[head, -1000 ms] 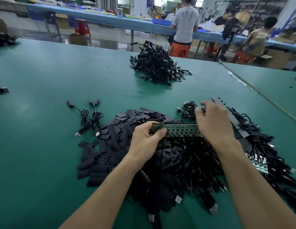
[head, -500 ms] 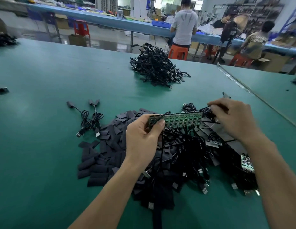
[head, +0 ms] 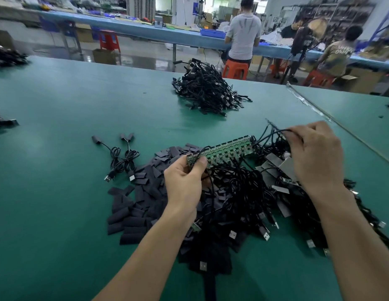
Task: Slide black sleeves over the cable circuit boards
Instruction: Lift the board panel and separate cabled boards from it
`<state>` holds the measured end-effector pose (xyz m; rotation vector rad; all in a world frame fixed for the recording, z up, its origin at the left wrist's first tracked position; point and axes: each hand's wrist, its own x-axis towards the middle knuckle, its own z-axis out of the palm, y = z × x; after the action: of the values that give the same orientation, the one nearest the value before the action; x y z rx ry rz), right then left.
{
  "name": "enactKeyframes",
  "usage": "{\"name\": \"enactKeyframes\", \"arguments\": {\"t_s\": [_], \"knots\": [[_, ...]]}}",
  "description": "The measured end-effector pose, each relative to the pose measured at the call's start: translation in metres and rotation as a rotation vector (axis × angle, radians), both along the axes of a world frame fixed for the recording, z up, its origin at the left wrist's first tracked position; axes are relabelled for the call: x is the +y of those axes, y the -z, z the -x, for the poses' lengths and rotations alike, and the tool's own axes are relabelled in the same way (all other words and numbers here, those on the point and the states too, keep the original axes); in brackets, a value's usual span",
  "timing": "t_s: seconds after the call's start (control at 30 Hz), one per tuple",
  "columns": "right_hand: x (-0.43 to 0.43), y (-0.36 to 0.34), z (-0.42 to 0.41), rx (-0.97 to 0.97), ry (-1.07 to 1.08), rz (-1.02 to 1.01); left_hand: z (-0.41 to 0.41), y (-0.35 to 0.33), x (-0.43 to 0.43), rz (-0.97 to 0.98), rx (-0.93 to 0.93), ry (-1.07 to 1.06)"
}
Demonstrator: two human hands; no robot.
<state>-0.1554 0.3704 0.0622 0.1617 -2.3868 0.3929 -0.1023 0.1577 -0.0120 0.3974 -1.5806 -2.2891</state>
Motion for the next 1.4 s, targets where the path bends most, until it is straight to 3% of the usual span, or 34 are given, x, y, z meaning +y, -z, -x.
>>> {"name": "enactKeyframes", "arguments": {"t_s": [0.07, 0.3, 0.53, 0.6, 0.67, 0.73, 0.8, 0.87, 0.93, 1.03, 1.17, 1.4], "knots": [[-0.017, -0.013, 0.003, 0.003, -0.072, -0.029, 0.003, -0.001, 0.002, -0.015, -0.026, 0.004], [-0.045, -0.017, 0.002, -0.434, -0.312, 0.088, 0.011, 0.008, -0.004, -0.105, -0.084, -0.061], [-0.08, -0.02, -0.016, -0.44, -0.405, 0.058, 0.012, 0.006, 0.0, -0.14, -0.06, -0.069], [-0.082, -0.023, -0.02, -0.624, -0.446, 0.135, 0.01, 0.006, -0.001, -0.132, -0.049, -0.066], [-0.076, -0.02, -0.025, -0.932, -0.486, 0.256, 0.009, 0.007, -0.002, -0.132, -0.049, -0.064], [-0.064, -0.011, -0.03, -1.109, -0.457, 0.191, 0.008, 0.007, -0.002, -0.119, -0.058, -0.069], [-0.051, -0.003, -0.033, -1.1, -0.351, 0.059, 0.008, 0.008, -0.003, -0.085, -0.057, -0.063], [-0.04, 0.002, -0.033, -1.075, -0.267, 0.269, 0.006, 0.009, -0.004, -0.033, -0.055, -0.049], [-0.035, 0.003, -0.032, -0.919, -0.229, 0.459, 0.005, 0.011, -0.008, 0.049, -0.068, -0.055], [-0.031, 0.004, -0.03, -0.573, -0.106, 0.225, 0.006, 0.015, -0.015, 0.127, -0.081, -0.082], [-0.03, 0.009, -0.037, -0.565, 0.089, -0.035, 0.01, 0.021, -0.02, 0.125, -0.115, -0.09], [-0.017, 0.04, -0.022, -0.2, -0.08, 0.084, 0.006, 0.024, -0.02, -0.048, -0.125, -0.043]]}}
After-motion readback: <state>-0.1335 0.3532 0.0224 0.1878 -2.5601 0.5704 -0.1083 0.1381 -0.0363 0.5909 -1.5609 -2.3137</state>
